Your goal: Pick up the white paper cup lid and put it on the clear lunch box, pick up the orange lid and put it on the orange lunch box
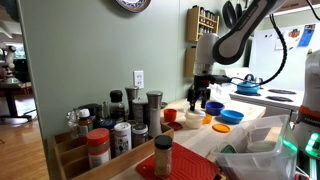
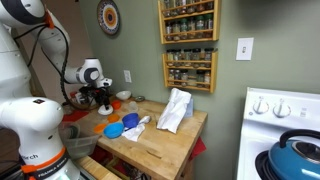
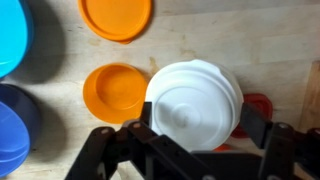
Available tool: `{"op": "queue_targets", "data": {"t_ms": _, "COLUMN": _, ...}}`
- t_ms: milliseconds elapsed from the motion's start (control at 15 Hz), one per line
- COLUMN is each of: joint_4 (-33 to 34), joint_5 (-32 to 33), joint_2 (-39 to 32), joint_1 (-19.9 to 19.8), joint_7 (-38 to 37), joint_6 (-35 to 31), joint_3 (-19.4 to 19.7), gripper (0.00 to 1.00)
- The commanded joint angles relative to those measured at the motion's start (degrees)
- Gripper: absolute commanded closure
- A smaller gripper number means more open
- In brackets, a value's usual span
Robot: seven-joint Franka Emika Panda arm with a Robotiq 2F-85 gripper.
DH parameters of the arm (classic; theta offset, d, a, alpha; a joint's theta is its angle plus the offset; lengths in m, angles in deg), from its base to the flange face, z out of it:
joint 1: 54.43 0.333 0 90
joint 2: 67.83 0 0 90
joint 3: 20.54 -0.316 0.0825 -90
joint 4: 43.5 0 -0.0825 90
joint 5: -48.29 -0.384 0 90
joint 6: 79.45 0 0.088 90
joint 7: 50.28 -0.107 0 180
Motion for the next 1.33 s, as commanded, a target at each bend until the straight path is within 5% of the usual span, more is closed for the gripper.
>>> {"op": "queue_targets", "data": {"t_ms": 0, "joint_4": -1.26, "joint_5": -1.7, "joint_2": 0.48, "joint_1": -0.17, "joint_7": 1.95, "joint_6": -1.74, "joint_3": -0.64, "gripper": 0.35}}
{"op": "queue_targets", "data": {"t_ms": 1267, "joint_4": 4.13, "joint_5": -8.76, "joint_2": -4.31, "joint_1": 1.89, "joint_7": 13.41, "joint_6": -0.76, "joint_3": -3.13, "gripper": 0.35}}
